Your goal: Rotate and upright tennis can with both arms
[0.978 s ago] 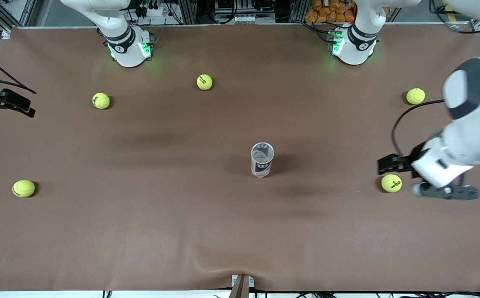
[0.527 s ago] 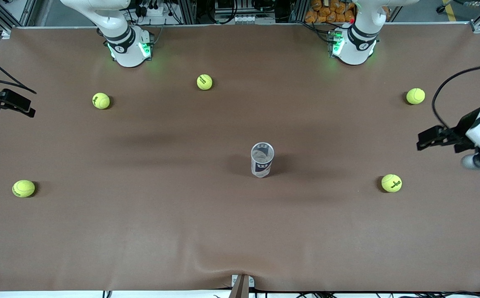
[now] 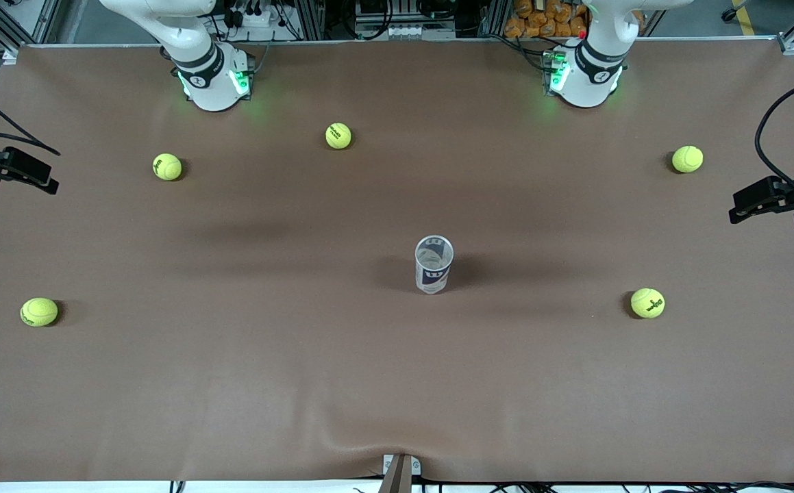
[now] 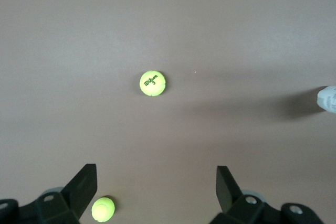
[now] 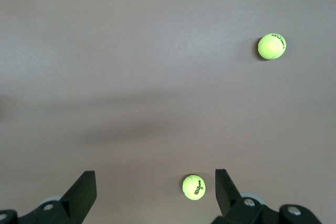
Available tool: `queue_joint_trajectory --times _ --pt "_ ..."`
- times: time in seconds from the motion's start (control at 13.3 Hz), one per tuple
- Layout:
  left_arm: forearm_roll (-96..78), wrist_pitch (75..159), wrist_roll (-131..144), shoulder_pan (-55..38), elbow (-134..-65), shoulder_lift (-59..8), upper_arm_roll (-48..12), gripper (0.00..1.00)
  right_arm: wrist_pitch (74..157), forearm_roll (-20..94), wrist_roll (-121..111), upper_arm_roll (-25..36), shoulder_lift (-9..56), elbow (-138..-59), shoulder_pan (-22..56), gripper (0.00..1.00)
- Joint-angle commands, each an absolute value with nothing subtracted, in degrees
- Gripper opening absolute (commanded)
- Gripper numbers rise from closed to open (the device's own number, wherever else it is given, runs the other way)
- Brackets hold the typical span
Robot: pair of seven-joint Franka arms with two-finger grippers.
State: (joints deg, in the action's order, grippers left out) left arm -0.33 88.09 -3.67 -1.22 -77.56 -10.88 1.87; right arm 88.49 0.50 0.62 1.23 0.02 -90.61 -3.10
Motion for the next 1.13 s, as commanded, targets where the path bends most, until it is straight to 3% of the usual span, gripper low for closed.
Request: queue_joint_trajectory --times 0.0,0.3,0.45,1.05 --pt "1.0 95.0 -7.4 -1.3 -82.0 -8.0 2.0 1.00 87.6 1.0 1.5 1.5 0.5 -89.4 -2.5 1.00" --pt "1.4 94.8 -2.8 -2.0 -81.7 -7.6 2.8 1.00 87.6 1.0 1.5 1.5 0.5 -89.4 -2.5 1.00" --pt "1.5 90.7 3.9 -2.0 -81.6 -6.8 2.1 1.00 87.5 1.0 1.5 1.5 0.5 -89.4 -2.5 1.00" --pt "0.9 91.0 1.9 -1.9 -81.6 -5.8 1.1 1.00 87.6 1.0 1.5 1.5 0.9 -89.4 -2.0 1.00"
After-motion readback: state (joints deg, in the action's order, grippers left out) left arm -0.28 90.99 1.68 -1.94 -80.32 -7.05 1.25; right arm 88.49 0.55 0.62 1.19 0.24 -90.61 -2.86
